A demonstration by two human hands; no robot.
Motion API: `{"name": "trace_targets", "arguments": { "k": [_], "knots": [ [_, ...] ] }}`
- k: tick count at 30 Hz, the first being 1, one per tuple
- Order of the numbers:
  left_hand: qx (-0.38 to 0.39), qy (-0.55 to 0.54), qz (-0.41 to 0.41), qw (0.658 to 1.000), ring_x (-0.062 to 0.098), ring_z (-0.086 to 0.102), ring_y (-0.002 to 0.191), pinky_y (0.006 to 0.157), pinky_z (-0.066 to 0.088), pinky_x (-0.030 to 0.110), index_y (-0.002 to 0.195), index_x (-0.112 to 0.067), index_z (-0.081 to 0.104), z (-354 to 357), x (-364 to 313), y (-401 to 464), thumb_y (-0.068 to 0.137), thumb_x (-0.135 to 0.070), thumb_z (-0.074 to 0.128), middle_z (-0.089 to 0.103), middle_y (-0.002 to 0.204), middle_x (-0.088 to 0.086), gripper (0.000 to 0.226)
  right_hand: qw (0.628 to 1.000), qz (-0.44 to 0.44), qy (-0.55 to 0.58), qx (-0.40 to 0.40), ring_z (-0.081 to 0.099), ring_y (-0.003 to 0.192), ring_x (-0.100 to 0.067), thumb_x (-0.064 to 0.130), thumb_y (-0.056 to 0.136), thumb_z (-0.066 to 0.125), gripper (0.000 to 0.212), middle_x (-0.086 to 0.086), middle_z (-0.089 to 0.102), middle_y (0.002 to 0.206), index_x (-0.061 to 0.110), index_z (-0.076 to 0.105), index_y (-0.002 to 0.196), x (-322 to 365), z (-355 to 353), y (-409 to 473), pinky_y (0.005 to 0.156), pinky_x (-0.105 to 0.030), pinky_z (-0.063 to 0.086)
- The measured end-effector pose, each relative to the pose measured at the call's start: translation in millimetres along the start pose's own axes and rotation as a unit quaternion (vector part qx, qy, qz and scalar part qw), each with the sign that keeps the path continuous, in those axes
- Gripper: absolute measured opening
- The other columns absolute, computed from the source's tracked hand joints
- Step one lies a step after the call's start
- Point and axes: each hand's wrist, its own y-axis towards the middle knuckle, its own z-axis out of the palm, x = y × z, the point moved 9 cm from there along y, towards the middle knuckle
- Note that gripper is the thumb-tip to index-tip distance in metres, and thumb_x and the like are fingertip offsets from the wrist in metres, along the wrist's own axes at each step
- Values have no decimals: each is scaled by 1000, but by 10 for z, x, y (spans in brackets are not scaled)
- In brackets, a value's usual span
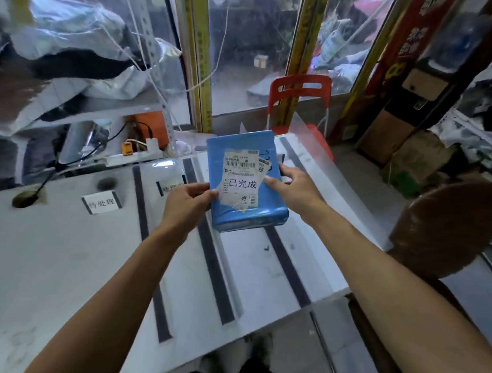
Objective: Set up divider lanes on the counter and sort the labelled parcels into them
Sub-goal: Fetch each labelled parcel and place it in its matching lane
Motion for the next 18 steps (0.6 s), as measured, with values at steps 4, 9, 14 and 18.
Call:
{"name": "trace_targets", "arguments": {
  "k": [4,9,14,18],
  "knots": [
    [-66,78,-20,995,18,69,98,78,61,27,123,-6,69,-55,65,303,98,-18,66,72,108,3,28,997,-12,-61,55,66,108,-22,26,98,68,36,1,68,120,19,64,133,-24,200,468,79,-26,58],
    [-110,175,-48,977,24,72,94,83,62,41,112,-7,77,15,23,585,97,-23,67,76,104,7,23,982,-23,-164,96,66,106,-24,33,101,62,29,-2,71,120,18,66,125,-136,277,875,92,-41,56],
    [-138,242,-35,960,16,64,85,56,44,16,105,-9,78,139,-125,684,99,-26,64,72,98,2,22,976,-41,-179,119,66,111,-21,36,100,62,45,2,65,128,26,47,142,-219,281,1063,89,-46,60],
    [-145,289,-45,945,16,65,85,57,43,17,104,-10,78,210,-135,745,100,-26,61,73,100,2,23,967,-55,-206,139,62,120,-25,35,101,60,66,0,57,142,36,24,157,-244,317,1128,91,-49,60]
  ]
}}
